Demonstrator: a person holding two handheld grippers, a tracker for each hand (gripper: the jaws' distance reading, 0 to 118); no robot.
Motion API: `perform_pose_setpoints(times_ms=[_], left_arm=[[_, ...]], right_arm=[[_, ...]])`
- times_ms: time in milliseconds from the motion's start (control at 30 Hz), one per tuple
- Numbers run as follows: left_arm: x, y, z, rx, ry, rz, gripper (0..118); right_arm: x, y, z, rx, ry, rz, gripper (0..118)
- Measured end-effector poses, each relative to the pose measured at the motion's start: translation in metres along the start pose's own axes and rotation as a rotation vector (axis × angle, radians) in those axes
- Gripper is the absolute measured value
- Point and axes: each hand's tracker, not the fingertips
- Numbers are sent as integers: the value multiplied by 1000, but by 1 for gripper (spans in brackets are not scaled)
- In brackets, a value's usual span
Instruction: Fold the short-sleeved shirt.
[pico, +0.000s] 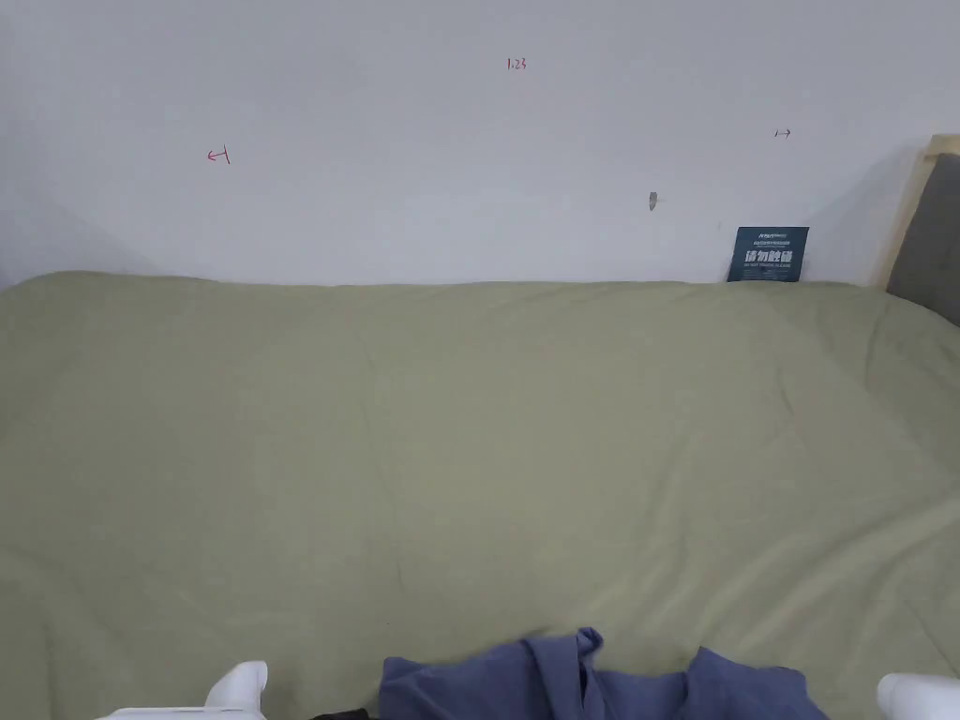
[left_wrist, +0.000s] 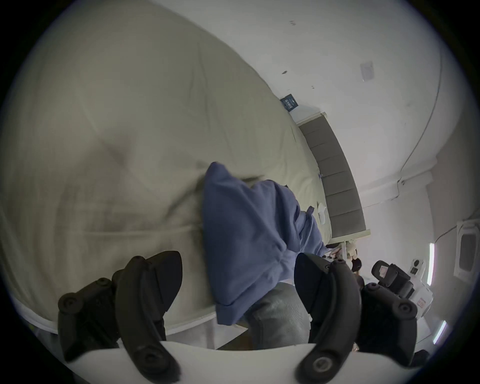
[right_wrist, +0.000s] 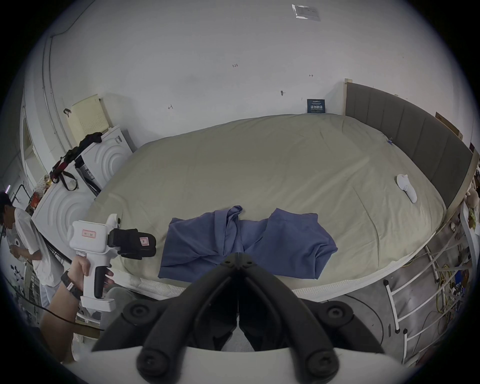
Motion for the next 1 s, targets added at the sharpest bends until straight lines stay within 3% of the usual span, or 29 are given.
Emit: perform_pose_setpoints(times_ms=[67, 200, 367, 400, 433, 467, 500, 533, 600, 833, 1000], left_arm=[[-4, 0, -12, -39, -29, 17, 93], [-6, -5, -42, -54, -221, 78, 93], [3, -11, -60, 17, -209, 143, 91], [6, -11, -60, 23, -166, 127, 81], [9, -11, -61, 27, -89, 79, 57], [10, -12, -64, 10, 10, 43, 18], [7, -13, -66, -4, 32, 29, 9], [5, -15, -66, 1, -54, 64, 9], [4, -15, -59, 30, -84, 124, 9], [3, 0, -6, 84, 10, -10, 9], [-26, 31, 61, 176, 139, 5, 9]], right_arm=[[1, 0, 0, -6, -4, 2, 2], [2, -2, 0, -17, -20, -1, 2], [1, 0, 3, -22, -37, 13, 2], [0, 0, 4, -21, -39, 19, 2], [-1, 0, 4, -22, -40, 24, 2], [-2, 0, 4, -23, -38, 27, 2], [-3, 0, 4, -22, -33, 29, 2], [-4, -1, 4, -23, -31, 29, 2], [-6, -1, 4, -27, -29, 30, 2], [-14, -2, 1, -38, -21, 49, 2], [-23, 0, -5, -46, -8, 67, 2]])
